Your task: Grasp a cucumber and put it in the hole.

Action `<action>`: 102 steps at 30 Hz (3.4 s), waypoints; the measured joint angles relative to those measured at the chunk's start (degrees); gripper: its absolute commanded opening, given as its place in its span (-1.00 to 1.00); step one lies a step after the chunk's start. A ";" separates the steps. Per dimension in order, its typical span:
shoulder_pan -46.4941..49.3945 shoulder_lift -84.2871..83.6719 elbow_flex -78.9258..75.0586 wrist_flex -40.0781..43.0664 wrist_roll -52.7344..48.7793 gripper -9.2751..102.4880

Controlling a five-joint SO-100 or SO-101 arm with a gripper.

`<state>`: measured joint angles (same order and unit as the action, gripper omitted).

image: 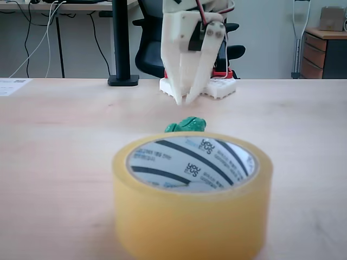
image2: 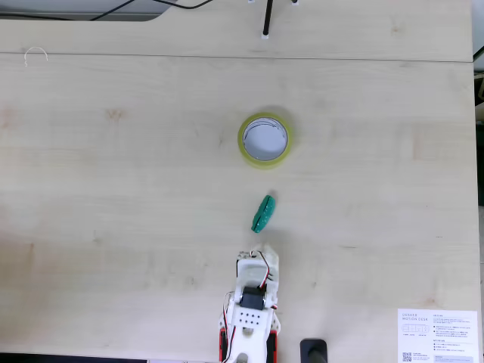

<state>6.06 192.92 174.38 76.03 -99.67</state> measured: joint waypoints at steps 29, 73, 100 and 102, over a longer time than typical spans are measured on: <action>-3.25 -45.35 -31.20 -11.87 2.64 -0.49; -3.87 -78.66 -28.74 -37.00 4.66 -0.31; -1.93 -89.82 -38.23 -37.18 5.10 -0.51; -1.93 -89.82 -38.23 -37.18 5.10 -0.53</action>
<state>4.13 103.10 136.14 38.85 -94.57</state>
